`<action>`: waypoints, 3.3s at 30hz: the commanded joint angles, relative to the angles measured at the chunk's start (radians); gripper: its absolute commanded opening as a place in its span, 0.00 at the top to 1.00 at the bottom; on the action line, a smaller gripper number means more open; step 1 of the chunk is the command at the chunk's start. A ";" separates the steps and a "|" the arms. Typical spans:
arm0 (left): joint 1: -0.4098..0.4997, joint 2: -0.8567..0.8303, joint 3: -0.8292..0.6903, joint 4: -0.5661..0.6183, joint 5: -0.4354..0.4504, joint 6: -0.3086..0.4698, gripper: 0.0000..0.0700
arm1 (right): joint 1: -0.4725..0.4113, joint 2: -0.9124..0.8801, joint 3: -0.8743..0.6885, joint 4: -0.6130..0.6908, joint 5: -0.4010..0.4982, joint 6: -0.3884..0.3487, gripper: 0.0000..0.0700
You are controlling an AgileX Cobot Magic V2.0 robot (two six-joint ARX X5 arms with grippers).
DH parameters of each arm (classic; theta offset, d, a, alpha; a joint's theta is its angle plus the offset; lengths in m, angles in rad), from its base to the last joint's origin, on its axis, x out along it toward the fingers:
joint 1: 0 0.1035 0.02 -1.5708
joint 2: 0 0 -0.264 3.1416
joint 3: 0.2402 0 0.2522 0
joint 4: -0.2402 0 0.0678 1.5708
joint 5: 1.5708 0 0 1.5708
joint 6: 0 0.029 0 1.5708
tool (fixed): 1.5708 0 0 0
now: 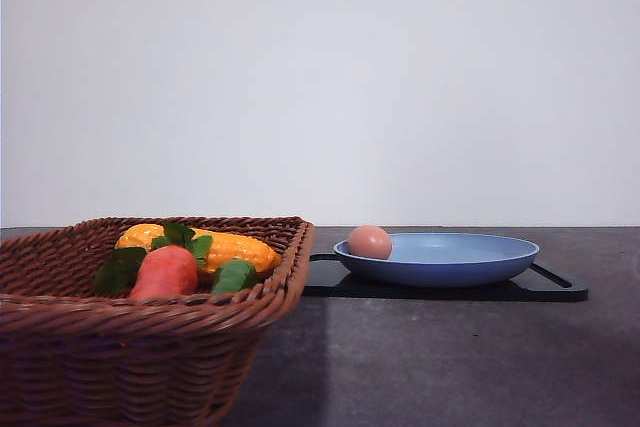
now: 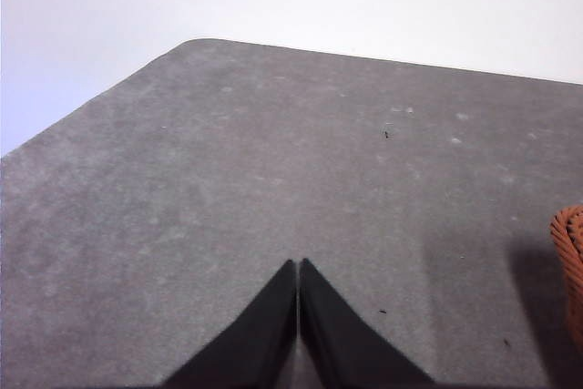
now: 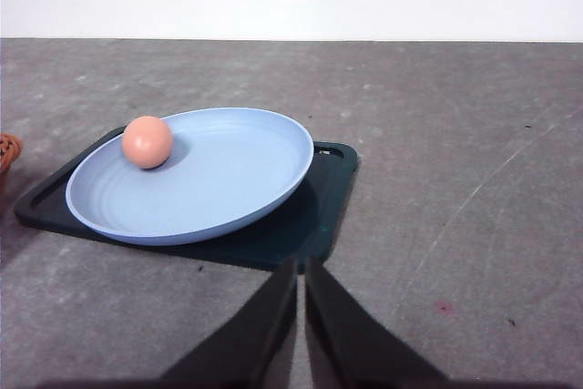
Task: Transfer egg from basket to plate and serve
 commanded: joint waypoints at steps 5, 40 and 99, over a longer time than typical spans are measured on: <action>0.001 -0.001 -0.028 0.000 0.005 -0.002 1.00 | 0.000 -0.001 -0.006 0.003 0.001 0.015 1.00; 0.001 -0.001 -0.028 0.000 0.005 -0.002 1.00 | 0.000 -0.001 -0.006 0.003 0.002 0.014 1.00; 0.001 -0.001 -0.028 0.000 0.005 -0.002 1.00 | 0.000 -0.001 -0.006 0.003 0.002 0.015 1.00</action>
